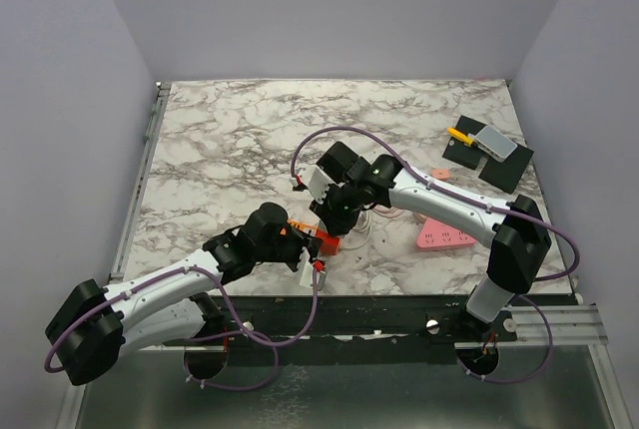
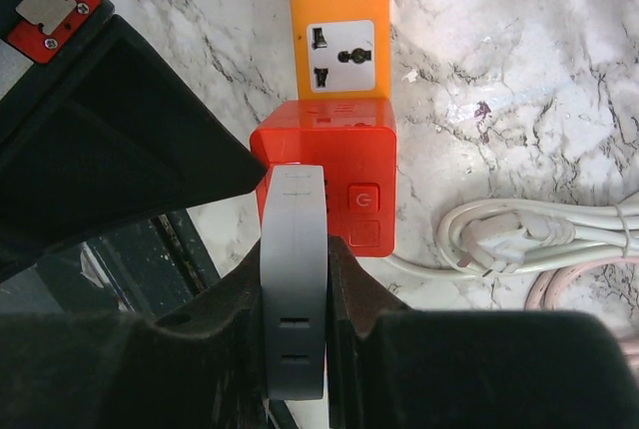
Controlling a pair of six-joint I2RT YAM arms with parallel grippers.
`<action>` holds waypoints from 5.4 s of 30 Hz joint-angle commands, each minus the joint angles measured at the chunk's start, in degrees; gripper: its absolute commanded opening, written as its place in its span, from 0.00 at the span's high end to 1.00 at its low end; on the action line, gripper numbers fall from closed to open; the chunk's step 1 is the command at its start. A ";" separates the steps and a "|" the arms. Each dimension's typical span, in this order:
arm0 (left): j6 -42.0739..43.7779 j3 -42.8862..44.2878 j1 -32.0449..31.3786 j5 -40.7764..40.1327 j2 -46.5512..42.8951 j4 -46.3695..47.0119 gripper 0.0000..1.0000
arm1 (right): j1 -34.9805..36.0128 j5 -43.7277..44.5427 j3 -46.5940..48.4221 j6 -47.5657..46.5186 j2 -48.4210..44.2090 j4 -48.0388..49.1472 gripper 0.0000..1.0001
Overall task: Insert the plug
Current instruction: Insert the plug into the socket.
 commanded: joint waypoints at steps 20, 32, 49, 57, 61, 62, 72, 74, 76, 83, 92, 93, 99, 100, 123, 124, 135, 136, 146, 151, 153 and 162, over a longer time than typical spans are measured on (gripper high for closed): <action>0.04 0.08 -1.06 -0.72 0.44 -1.52 1.00 | 0.73 3.03 2.44 -2.19 1.19 1.64 0.99; -0.04 0.43 -1.27 -1.63 0.71 -1.58 1.00 | 0.82 2.81 1.80 -2.34 1.19 1.89 0.99; -0.04 0.44 -1.27 -1.97 0.44 -1.85 1.00 | 1.18 6.41 -0.11 -3.11 0.86 2.15 0.99; -0.11 0.75 -1.22 -2.05 0.93 -1.81 1.00 | 1.97 5.05 -0.40 -2.39 1.63 2.26 0.99; -0.08 0.85 -1.31 -2.25 0.95 -1.79 1.00 | 2.46 4.84 -1.04 -1.75 1.93 2.46 0.99; 0.03 0.87 -1.35 -2.27 0.93 -1.85 1.00 | 2.53 4.81 -1.22 -1.75 1.97 2.50 0.99; -0.47 0.96 -1.30 -2.45 0.78 -1.86 1.00 | 2.66 6.53 -1.95 -1.82 1.55 2.46 0.99; -0.56 0.82 -1.30 -2.51 0.67 -1.78 1.00 | 2.66 6.60 -1.98 -1.79 1.78 2.26 0.99; -0.61 0.93 -1.35 -2.44 0.65 -1.80 1.00 | 2.66 6.31 -2.08 -1.74 1.91 2.16 0.99; -0.80 1.24 -1.37 -2.53 1.28 -1.86 1.00 | 2.90 5.05 -3.01 -1.19 2.02 2.26 0.99; -1.27 1.59 -1.33 -2.65 1.73 -1.81 1.00 | 3.37 5.22 -3.80 -1.18 2.38 2.34 0.99; -1.33 1.60 -1.37 -2.62 1.67 -1.85 1.00 | 3.37 5.19 -3.80 -1.28 2.45 2.33 0.99; -1.39 1.67 -1.38 -2.53 1.67 -1.81 1.00 | 3.45 4.76 -4.28 -1.08 2.76 2.27 0.99; -1.36 1.67 -1.31 -2.54 1.70 -1.84 1.00 | 3.50 4.70 -4.39 -0.98 2.83 2.32 0.99; -1.47 1.40 -1.44 -2.60 0.93 -1.84 1.00 | 4.95 7.57 -6.92 -0.16 3.77 3.26 0.98; -1.58 1.43 -1.46 -2.62 0.88 -1.86 1.00 | 4.95 8.11 -6.35 -0.03 3.72 3.29 0.87; -0.69 0.02 -1.48 -3.31 -1.06 -2.20 1.00 | 4.77 9.17 -0.79 0.66 -1.69 6.23 0.35; -0.67 0.00 -1.48 -3.31 -1.29 -2.29 1.00 | 4.77 9.41 -0.73 0.75 -2.43 6.25 0.35; -0.77 0.41 -1.59 -2.71 -1.46 -2.85 1.00 | 4.77 9.95 -0.55 1.24 -6.33 5.59 0.65; -0.89 0.61 -1.71 -2.89 -1.45 -2.88 1.00 | 4.77 9.82 -1.04 1.12 -5.06 3.96 0.74; -0.99 0.70 -1.75 -2.90 -1.36 -2.84 1.00 | 4.79 10.37 -1.43 0.86 -4.62 3.58 0.75; -1.15 0.92 -1.89 -3.06 -1.29 -2.95 1.00 | 4.56 10.39 -5.05 0.09 -3.76 4.49 0.99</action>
